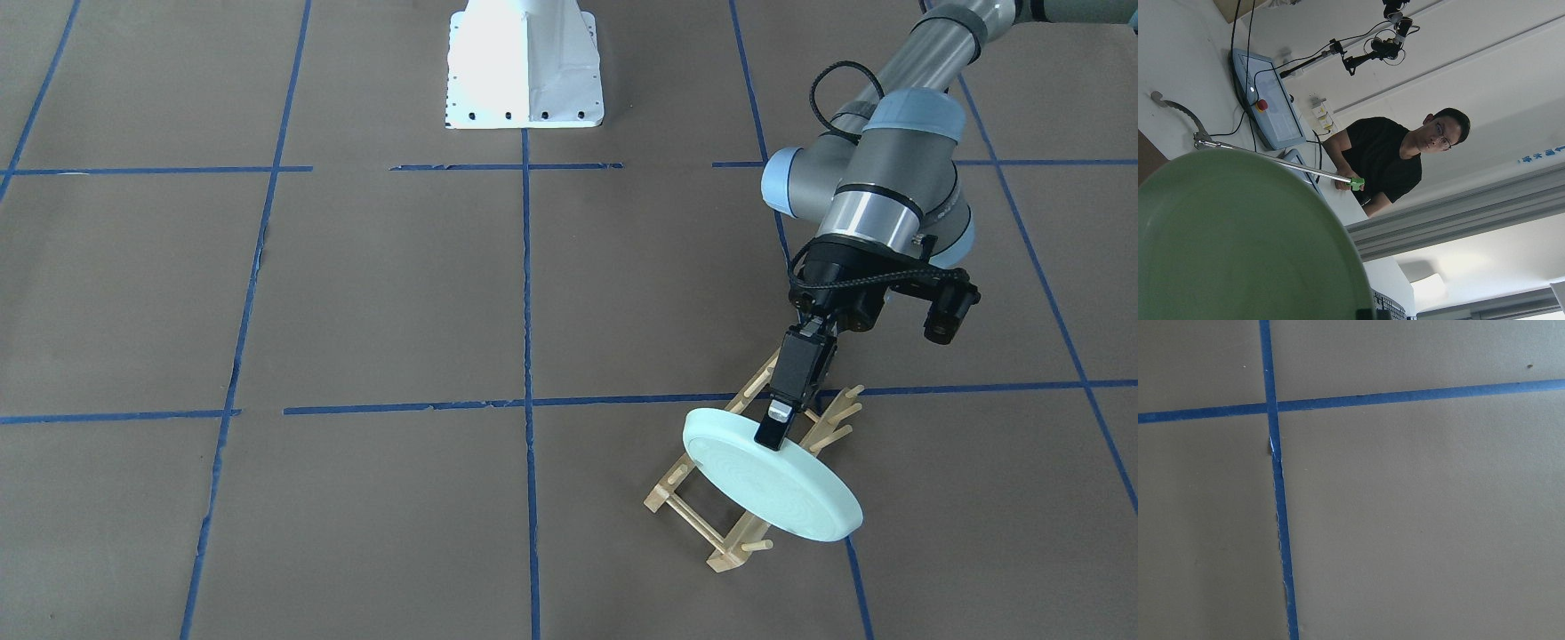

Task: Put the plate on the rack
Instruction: 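Lower the plate into a rack slot and open the left gripper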

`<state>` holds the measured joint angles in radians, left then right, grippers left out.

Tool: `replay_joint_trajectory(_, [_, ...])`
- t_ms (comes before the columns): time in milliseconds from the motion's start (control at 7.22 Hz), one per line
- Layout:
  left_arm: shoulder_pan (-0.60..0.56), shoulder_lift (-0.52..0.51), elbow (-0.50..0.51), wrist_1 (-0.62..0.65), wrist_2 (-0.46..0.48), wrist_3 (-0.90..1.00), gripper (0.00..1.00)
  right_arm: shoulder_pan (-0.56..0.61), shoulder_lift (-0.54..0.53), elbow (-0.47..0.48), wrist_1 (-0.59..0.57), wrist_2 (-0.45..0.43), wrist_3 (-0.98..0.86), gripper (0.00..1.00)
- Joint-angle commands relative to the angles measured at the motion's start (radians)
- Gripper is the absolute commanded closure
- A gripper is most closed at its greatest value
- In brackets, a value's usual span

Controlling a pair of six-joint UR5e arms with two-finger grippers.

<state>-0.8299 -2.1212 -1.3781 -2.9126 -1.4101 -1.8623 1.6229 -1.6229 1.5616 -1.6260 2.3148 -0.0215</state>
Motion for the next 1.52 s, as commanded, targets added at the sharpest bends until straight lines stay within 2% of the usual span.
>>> replay_joint_trajectory(0, [0.021, 0.0, 0.028, -0.01, 0.014, 0.0, 1.0, 0.0, 0.0, 0.0, 0.0, 0.0, 0.0, 0.0])
replay_joint_trajectory(277, [0.023, -0.009, 0.046, -0.01, 0.013, -0.002, 1.0, 0.0, 0.0, 0.0, 0.0, 0.0, 0.0, 0.0])
replay_joint_trajectory(415, [0.023, -0.009, 0.056, -0.008, 0.01, 0.0, 0.01, 0.0, 0.0, 0.0, 0.0, 0.0, 0.0, 0.0])
replay_joint_trajectory(969, [0.029, -0.013, 0.068, -0.005, 0.0, 0.014, 0.0, 0.0, 0.0, 0.0, 0.0, 0.0, 0.0, 0.0])
replay_joint_trajectory(1108, [0.025, -0.013, 0.065, -0.002, -0.007, 0.102, 0.0, 0.0, 0.0, 0.0, 0.0, 0.0, 0.0, 0.0])
replay_joint_trajectory(1385, [0.002, 0.004, 0.047, 0.01, -0.119, 0.347, 0.0, 0.0, 0.0, 0.0, 0.0, 0.0, 0.0, 0.0])
